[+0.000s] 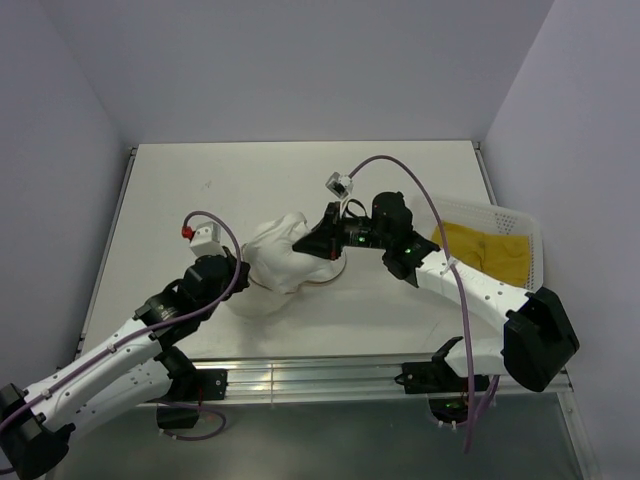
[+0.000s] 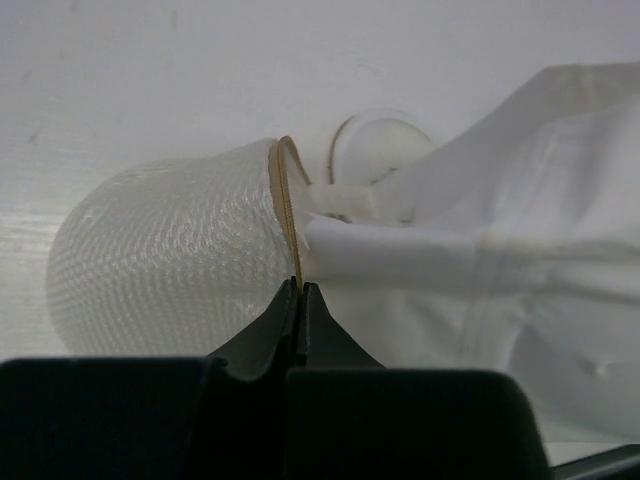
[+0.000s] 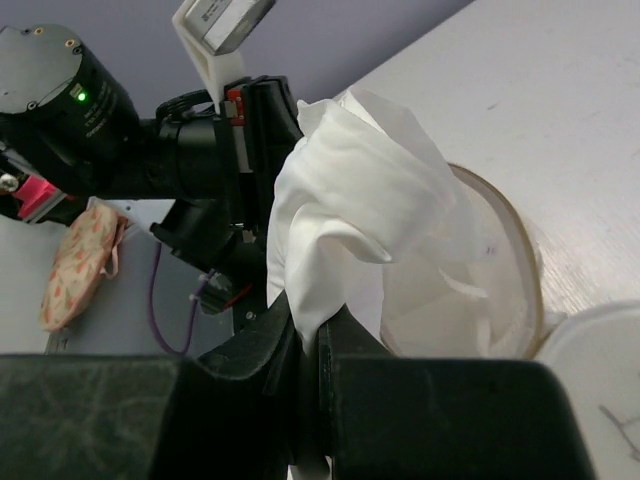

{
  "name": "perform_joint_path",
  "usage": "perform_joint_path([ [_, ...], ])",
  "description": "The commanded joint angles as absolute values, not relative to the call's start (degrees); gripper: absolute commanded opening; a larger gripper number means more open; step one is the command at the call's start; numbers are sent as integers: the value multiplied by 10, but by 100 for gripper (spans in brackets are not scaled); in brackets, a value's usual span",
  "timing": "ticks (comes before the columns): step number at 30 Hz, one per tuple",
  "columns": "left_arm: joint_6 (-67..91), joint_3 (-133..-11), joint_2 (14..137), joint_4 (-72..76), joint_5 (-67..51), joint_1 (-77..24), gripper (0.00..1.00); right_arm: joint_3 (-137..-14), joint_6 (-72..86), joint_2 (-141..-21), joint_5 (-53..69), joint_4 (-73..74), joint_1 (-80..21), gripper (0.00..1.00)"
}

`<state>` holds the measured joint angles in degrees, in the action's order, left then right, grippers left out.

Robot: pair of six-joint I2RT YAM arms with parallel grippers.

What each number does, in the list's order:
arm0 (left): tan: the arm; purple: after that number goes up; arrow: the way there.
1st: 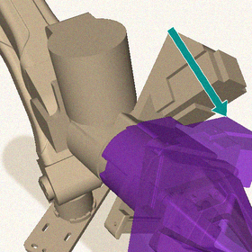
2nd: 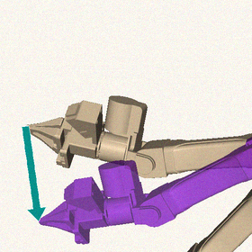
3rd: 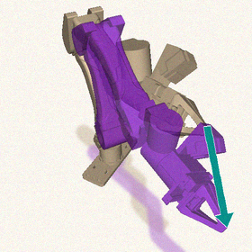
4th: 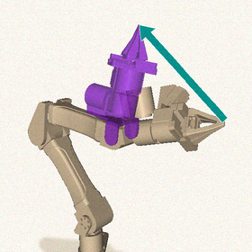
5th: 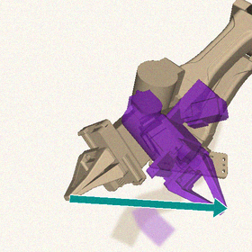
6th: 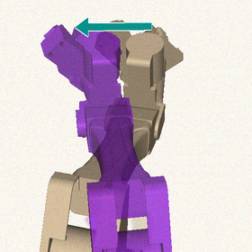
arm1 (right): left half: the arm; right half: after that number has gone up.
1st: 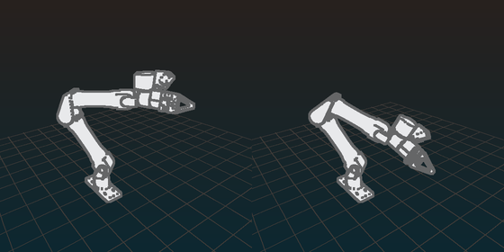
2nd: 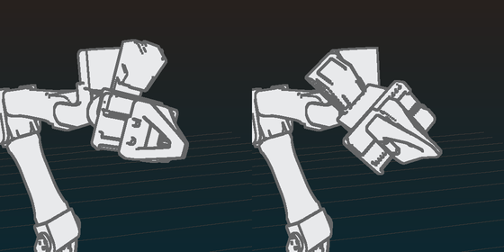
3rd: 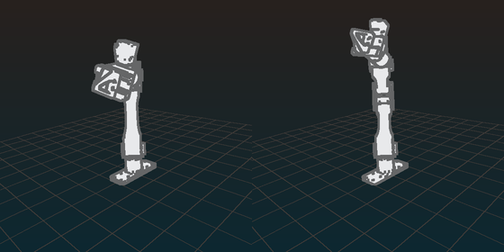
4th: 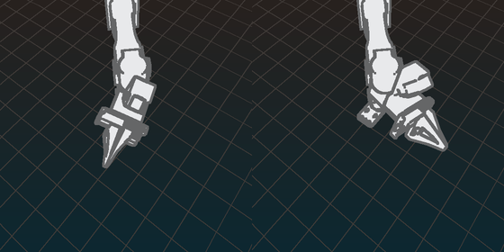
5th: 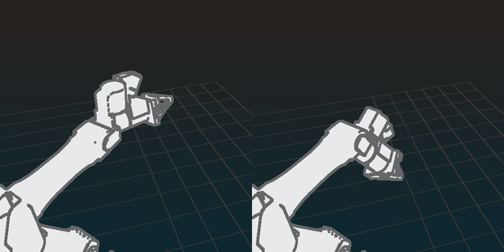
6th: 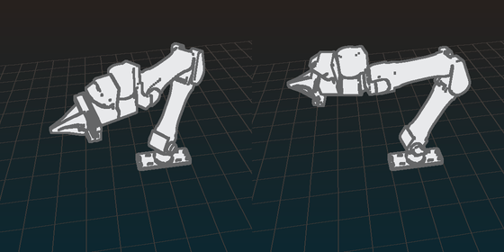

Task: Place the bra in the laundry bag and zip it closed

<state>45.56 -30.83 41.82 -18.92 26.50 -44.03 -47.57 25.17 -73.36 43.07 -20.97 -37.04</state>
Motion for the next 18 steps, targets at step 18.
perform_joint_path([
  [18, 459, -245, 310, -126, 130, -439, 0, -478, 270, -901, 302, -301, -437, 0],
])
